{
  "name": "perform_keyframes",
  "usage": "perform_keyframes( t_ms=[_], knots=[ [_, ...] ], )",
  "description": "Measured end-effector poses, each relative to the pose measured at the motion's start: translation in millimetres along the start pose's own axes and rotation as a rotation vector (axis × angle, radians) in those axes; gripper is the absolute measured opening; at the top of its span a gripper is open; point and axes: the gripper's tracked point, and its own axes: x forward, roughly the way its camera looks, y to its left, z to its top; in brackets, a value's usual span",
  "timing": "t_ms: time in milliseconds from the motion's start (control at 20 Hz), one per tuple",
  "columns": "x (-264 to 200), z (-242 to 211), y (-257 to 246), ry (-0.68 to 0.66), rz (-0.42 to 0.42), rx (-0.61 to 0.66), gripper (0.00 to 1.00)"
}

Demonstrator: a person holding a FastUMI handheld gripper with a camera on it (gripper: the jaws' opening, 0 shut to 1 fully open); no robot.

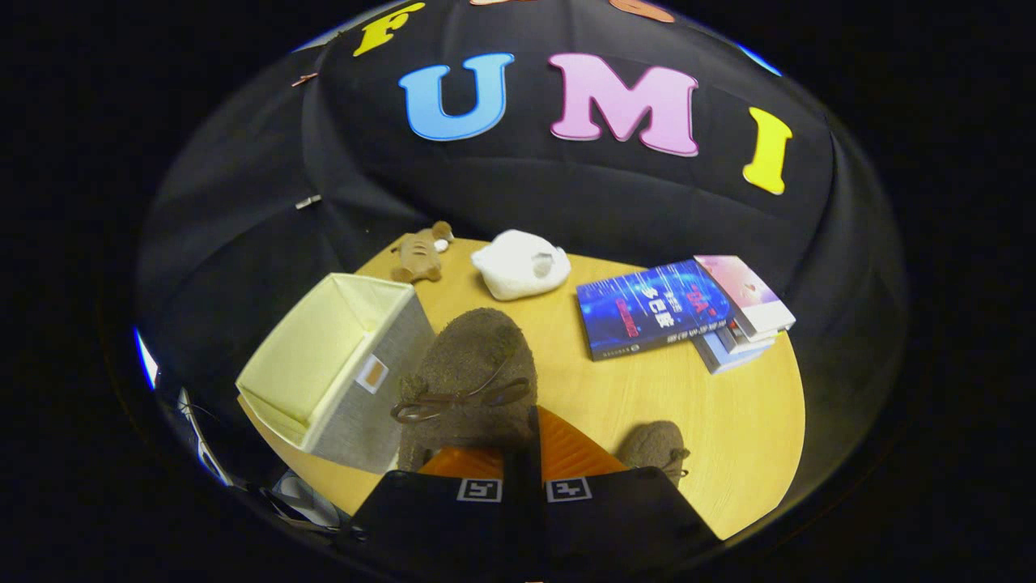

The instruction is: Open the storage box then place both shoes into the box .Put the left shoe in first, then the right shoe, with the right side of both shoes facing outward in a uniform manner.

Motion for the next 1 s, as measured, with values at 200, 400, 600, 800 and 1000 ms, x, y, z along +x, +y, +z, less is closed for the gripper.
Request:
perform_keyframes(
  t_ms=[200, 400, 600, 800, 1000],
  knots=[
    [0, 46, 68, -0.009, 0.071, 0.030, 0.05],
    [21, 67, 122, 0.024, 0.103, 0.083, 0.05],
    [61, 60, 162, 0.095, 0.087, 0.113, 0.05],
    [102, 35, 180, 0.162, -0.011, 0.119, 0.05],
    [136, 7, 199, 0.235, -0.073, 0.122, 0.05]
  ],
)
